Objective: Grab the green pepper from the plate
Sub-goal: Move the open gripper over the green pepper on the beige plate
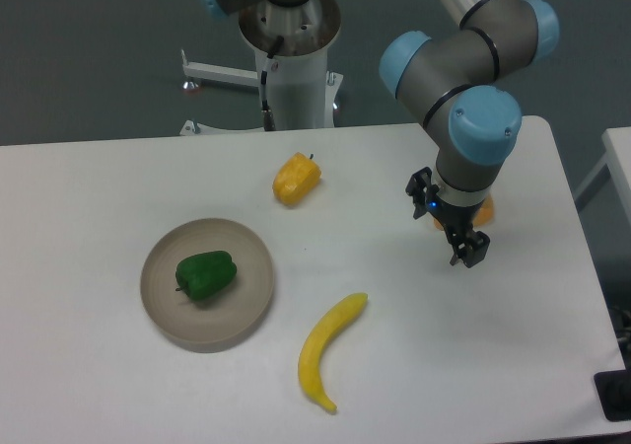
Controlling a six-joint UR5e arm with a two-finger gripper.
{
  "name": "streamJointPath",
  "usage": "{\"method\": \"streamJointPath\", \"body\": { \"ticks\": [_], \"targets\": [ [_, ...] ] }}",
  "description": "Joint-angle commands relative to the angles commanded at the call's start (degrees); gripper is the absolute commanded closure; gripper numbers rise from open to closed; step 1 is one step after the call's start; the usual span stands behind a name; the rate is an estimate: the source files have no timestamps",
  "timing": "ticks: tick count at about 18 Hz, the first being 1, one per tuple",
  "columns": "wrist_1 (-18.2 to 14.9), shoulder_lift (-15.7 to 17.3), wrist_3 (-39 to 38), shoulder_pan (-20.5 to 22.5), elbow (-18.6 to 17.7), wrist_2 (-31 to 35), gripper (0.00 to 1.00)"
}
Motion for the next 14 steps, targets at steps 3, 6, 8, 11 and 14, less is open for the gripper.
{"method": "streamJointPath", "body": {
  "ticks": [3,6,8,11,14],
  "targets": [
    [-0.09,0.09,0.0,-0.09,-0.09,0.0,0.0],
    [0.0,-0.09,-0.09,-0.35,-0.26,-1.93,0.0],
    [0.35,-0.09,-0.7,-0.35,-1.05,-5.69,0.0],
    [0.09,0.88,-2.54,-1.66,-2.54,-7.38,0.0],
    [0.44,2.28,-10.35,-6.4,-5.36,-7.38,0.0]
  ]
}}
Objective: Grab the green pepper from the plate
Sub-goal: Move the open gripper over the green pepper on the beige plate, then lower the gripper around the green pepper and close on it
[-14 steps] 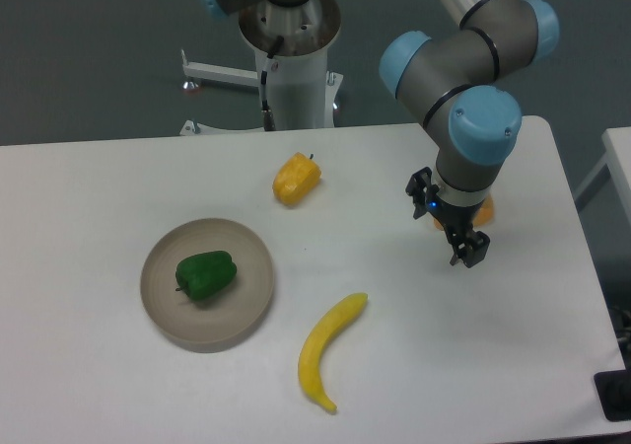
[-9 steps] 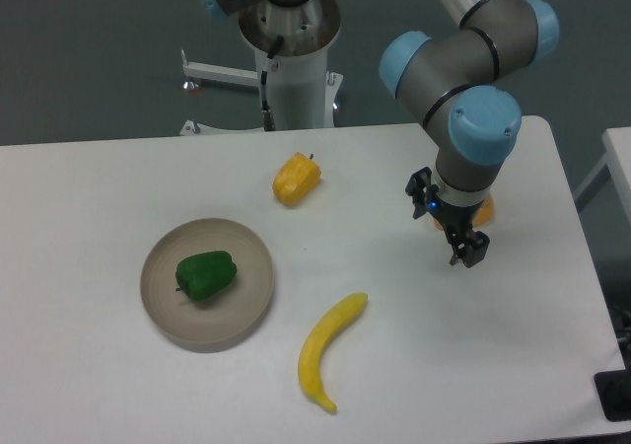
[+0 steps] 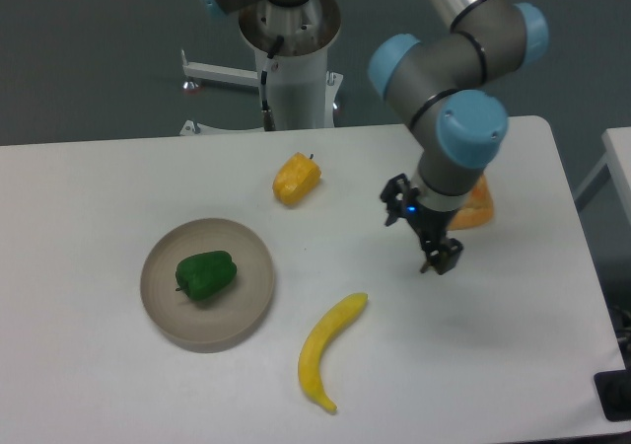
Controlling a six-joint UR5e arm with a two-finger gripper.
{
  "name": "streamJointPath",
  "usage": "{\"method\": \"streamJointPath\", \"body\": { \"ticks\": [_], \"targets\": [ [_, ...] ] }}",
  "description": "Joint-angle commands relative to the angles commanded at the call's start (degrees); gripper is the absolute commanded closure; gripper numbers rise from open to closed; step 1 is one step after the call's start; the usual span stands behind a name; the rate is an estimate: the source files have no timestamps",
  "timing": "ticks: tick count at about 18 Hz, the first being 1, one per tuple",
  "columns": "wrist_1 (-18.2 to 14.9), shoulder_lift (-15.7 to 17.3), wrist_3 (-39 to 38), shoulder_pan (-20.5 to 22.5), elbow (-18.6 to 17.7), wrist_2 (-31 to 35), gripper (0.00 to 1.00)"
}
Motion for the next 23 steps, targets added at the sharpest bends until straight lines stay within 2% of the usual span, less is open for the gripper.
{"method": "streamJointPath", "body": {
  "ticks": [4,7,12,16,23],
  "targets": [
    [0.09,-0.26,-14.23,-8.6,-0.36,0.0,0.0],
    [0.26,-0.17,-15.84,-12.48,-0.8,-0.09,0.0],
    [0.53,-1.57,-20.76,-16.36,-0.8,0.0,0.0],
    [4.39,-3.51,-22.78,-19.26,-0.88,0.0,0.0],
    [5.01,-5.01,-26.3,-21.46,-1.76,0.09,0.0]
  ]
}}
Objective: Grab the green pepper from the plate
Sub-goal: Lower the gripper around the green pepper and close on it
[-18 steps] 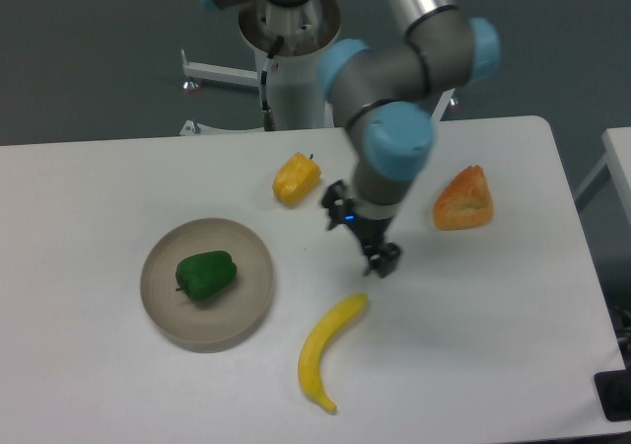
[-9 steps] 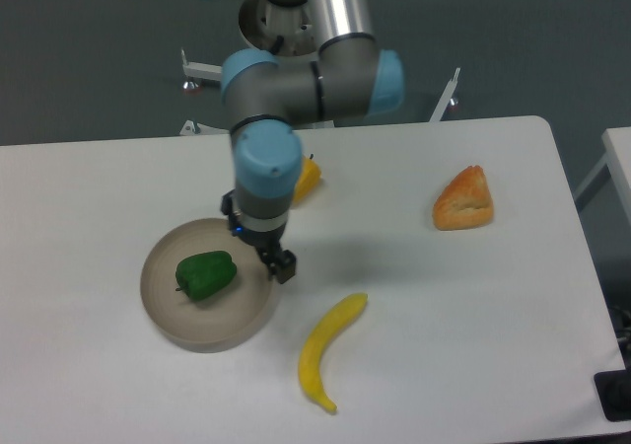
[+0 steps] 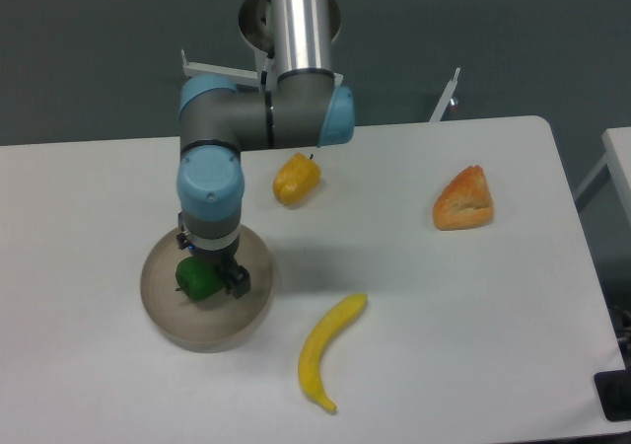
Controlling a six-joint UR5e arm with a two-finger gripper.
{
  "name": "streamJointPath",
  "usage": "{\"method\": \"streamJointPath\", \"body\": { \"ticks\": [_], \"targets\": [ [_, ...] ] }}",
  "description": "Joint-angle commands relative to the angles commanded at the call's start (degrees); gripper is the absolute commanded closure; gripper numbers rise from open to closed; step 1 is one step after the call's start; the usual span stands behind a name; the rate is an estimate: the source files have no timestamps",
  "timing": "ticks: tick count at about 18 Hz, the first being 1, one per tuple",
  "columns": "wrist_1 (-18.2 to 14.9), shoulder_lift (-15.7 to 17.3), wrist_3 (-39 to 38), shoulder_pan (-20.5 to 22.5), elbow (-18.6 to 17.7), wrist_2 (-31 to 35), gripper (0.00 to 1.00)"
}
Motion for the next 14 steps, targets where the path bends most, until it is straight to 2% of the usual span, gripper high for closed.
{"method": "streamJointPath", "body": {
  "ticks": [2,3,4,6,9,11,13,14],
  "targets": [
    [0.26,-0.44,0.09,-0.09,-0.18,0.0,0.0],
    [1.31,-0.87,0.09,-0.09,-0.27,0.0,0.0],
    [4.02,-1.66,0.09,-0.35,-0.27,0.35,0.0],
    [5.71,-2.37,0.0,-0.62,-0.7,0.79,0.01],
    [5.8,-2.02,0.0,-0.62,-1.49,1.14,0.39],
    [6.06,-1.32,0.17,-0.62,-1.94,1.06,0.57],
    [5.71,-0.27,0.0,-0.53,-1.59,1.14,0.66],
    [5.63,0.52,0.0,-0.44,-1.67,1.23,0.68]
  ]
}}
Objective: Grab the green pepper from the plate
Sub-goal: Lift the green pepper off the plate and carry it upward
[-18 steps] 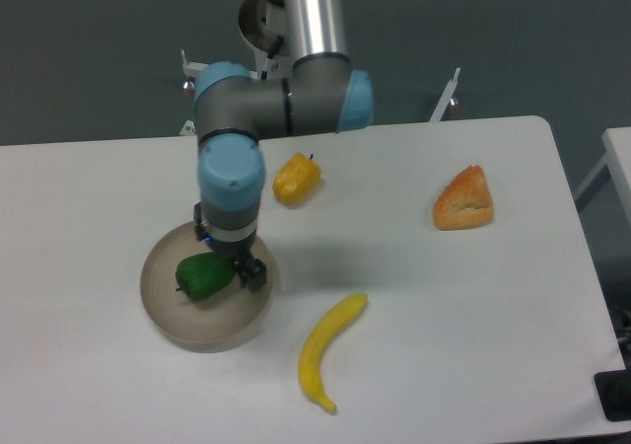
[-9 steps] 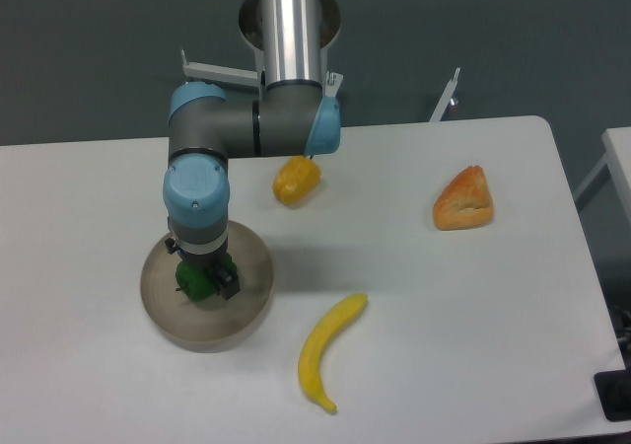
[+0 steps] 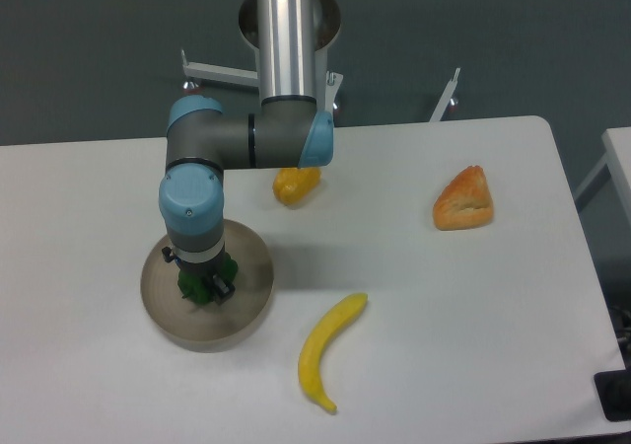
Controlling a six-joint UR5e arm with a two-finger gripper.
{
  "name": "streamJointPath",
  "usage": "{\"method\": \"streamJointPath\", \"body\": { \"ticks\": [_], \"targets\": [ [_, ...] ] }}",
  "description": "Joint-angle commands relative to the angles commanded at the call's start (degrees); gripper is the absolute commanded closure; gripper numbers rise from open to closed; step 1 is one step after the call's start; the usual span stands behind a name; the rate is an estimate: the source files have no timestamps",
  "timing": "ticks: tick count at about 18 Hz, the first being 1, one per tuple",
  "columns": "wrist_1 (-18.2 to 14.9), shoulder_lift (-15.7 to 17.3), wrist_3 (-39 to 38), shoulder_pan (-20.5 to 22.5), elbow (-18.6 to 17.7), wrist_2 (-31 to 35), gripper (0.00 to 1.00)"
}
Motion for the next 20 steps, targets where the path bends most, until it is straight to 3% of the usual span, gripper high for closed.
{"method": "streamJointPath", "body": {
  "ticks": [2,4,7,15,17,20],
  "targets": [
    [-0.44,1.76,0.26,0.61,0.44,-0.09,0.68],
    [-0.62,5.01,0.88,3.85,0.35,-0.44,0.68],
    [-0.62,7.38,1.58,8.51,0.7,-0.17,0.68],
    [-0.79,8.97,9.56,21.52,1.4,-0.88,0.67],
    [-2.28,8.97,13.43,23.89,1.84,-0.53,0.67],
    [-8.07,8.1,19.93,26.62,4.47,0.0,0.67]
  ]
}}
